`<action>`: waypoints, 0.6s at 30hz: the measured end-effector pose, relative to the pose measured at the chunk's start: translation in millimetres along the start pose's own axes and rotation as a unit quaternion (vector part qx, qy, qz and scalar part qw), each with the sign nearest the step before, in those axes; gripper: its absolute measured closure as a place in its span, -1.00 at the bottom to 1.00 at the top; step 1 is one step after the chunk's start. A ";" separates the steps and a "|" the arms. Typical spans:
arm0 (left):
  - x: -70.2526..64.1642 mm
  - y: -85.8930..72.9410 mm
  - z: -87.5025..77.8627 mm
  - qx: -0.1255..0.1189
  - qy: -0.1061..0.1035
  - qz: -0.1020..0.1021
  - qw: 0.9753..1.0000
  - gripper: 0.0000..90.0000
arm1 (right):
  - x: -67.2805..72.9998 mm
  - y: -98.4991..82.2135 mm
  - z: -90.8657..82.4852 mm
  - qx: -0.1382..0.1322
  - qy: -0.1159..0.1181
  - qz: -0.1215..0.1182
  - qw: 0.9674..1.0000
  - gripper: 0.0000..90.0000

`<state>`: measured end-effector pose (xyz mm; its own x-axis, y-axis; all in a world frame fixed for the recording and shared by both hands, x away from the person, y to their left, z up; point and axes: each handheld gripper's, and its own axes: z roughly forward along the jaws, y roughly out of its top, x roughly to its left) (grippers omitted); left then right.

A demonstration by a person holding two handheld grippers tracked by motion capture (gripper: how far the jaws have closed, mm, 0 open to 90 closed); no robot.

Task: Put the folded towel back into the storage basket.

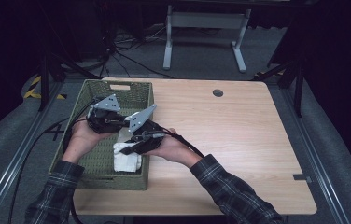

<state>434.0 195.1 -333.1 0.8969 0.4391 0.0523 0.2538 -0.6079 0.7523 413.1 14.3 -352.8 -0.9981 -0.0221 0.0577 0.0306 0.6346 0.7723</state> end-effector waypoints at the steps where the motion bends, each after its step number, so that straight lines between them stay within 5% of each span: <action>1: -0.3 -1.0 1.6 0.004 -0.002 -0.001 1.000 0.80 | 0.4 -2.0 2.2 0.001 -0.001 0.000 1.000 0.73; 12: -2.5 -4.7 8.8 0.003 -0.007 -0.005 1.000 0.80 | 5.1 -17.3 15.9 0.021 -0.008 0.002 1.000 0.65; 18: -1.6 -4.5 8.8 0.004 -0.007 -0.005 1.000 0.80 | 4.6 -16.5 15.0 0.017 -0.010 0.004 1.000 0.36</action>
<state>434.6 191.3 -342.4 0.8996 0.4354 0.0347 0.2656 -0.6083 0.7480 407.2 15.3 -374.8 -0.9987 -0.0027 0.0505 0.0362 0.6604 0.7501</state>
